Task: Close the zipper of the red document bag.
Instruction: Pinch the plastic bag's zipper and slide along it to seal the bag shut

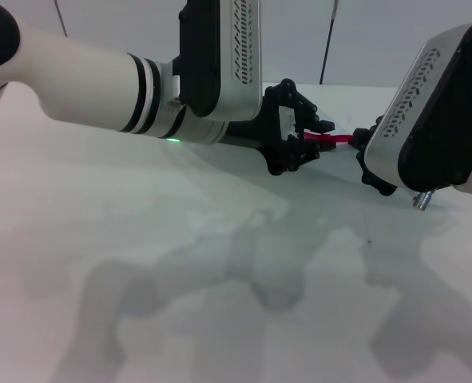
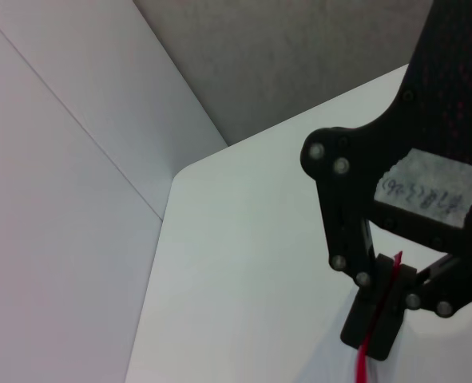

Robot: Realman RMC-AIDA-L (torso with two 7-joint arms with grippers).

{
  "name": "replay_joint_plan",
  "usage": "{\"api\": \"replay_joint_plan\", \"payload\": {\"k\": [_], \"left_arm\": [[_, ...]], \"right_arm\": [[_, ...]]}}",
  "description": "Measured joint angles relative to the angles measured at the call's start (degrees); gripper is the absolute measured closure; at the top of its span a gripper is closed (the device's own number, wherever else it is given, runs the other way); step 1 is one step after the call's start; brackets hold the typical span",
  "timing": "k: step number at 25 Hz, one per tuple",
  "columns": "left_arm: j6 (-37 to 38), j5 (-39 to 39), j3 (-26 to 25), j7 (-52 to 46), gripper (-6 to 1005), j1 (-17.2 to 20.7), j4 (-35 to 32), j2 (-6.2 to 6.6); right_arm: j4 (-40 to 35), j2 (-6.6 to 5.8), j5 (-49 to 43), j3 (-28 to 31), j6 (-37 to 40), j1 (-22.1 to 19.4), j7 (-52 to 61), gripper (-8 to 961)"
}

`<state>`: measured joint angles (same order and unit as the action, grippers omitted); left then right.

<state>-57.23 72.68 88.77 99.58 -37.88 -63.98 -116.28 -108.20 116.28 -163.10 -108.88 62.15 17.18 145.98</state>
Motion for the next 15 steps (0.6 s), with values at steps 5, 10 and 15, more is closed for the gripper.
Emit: {"api": "replay_joint_plan", "payload": {"k": [5, 10, 15], "left_arm": [[0.0, 0.0, 0.0, 0.0, 804, 0.0, 0.0, 0.0], [0.0, 0.0, 0.1, 0.0, 803, -0.1, 0.1, 0.0], [0.1, 0.0, 0.1, 0.2, 802, -0.9, 1.7, 0.0]], "right_arm": [[-0.8, 0.0, 0.0, -0.3, 0.0, -0.2, 0.0, 931], [-0.9, 0.0, 0.0, -0.3, 0.0, -0.2, 0.0, 931], [-0.9, 0.0, 0.0, -0.6, 0.0, -0.2, 0.0, 932]]}}
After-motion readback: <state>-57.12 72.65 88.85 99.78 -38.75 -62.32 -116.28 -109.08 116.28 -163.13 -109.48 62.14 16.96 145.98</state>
